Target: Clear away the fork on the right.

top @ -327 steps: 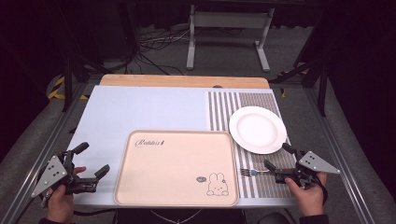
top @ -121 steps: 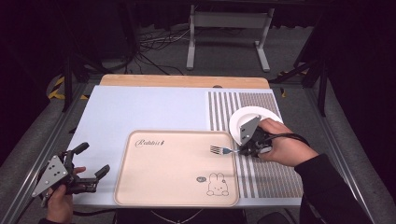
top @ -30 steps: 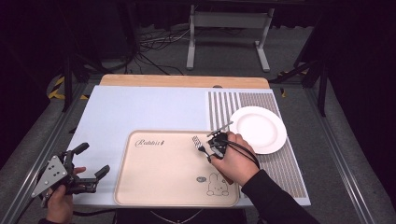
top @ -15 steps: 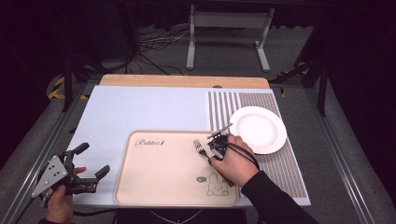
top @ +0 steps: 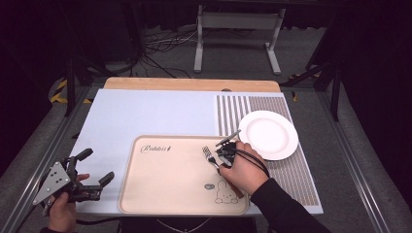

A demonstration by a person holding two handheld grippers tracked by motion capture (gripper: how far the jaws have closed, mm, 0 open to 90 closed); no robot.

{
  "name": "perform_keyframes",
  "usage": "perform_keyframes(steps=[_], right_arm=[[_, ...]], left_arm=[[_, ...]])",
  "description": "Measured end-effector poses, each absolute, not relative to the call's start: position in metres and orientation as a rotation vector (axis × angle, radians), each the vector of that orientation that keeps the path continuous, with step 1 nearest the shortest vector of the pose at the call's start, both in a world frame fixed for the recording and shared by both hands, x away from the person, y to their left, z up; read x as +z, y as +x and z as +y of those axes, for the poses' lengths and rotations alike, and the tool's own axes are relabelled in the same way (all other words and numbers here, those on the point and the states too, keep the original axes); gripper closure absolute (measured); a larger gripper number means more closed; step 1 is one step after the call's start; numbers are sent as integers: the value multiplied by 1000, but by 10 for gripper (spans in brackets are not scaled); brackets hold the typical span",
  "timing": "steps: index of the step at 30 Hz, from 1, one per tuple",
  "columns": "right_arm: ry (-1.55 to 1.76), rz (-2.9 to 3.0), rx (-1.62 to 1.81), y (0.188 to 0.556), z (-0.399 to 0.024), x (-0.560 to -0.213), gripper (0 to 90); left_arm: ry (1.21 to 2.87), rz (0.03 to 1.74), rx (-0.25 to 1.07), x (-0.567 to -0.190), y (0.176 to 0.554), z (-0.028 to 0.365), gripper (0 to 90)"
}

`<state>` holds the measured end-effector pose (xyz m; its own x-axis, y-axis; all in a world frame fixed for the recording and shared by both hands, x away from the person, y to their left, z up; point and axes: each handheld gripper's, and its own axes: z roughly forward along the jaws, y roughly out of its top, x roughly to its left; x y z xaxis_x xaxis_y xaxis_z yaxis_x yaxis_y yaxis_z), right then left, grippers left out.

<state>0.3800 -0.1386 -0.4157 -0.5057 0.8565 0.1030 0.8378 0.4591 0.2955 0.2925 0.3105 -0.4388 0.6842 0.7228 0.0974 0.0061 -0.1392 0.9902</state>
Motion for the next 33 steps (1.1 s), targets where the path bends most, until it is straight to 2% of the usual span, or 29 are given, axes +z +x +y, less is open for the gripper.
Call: perform_keyframes(steps=[6, 9, 10, 13, 14, 16, 18, 25, 28, 29, 30, 33], right_arm=[[1497, 2635, 547, 380, -139, -413, 633], [1481, 2626, 568, 380, -138, -411, 594], [1426, 2623, 610, 381, -138, -410, 511], [1344, 2613, 689, 383, -137, -411, 369], [1344, 2613, 689, 383, -137, -411, 369], [1256, 2616, 748, 385, -136, -410, 271], [1199, 2619, 774, 386, -134, -409, 249], [1087, 2658, 843, 390, -127, -406, 288], [1043, 2696, 871, 394, -122, -407, 432], [1043, 2696, 871, 394, -122, -407, 432], [1050, 2709, 868, 395, -120, -409, 521], [1049, 2733, 821, 396, -116, -411, 710]], left_arm=[[1609, 607, 691, -439, 293, 311, 0], [1609, 606, 691, -439, 293, 310, 0], [1606, 608, 694, -439, 293, 311, 0], [1605, 609, 694, -439, 293, 311, 0], [1605, 609, 694, -439, 293, 311, 0], [1605, 608, 695, -439, 293, 311, 0], [1605, 609, 694, -439, 293, 311, 0], [1605, 609, 690, -439, 293, 311, 0], [1607, 608, 689, -439, 293, 311, 0], [1604, 611, 691, -439, 293, 311, 0], [1604, 611, 691, -439, 293, 311, 0], [1605, 610, 692, -439, 293, 311, 0]])
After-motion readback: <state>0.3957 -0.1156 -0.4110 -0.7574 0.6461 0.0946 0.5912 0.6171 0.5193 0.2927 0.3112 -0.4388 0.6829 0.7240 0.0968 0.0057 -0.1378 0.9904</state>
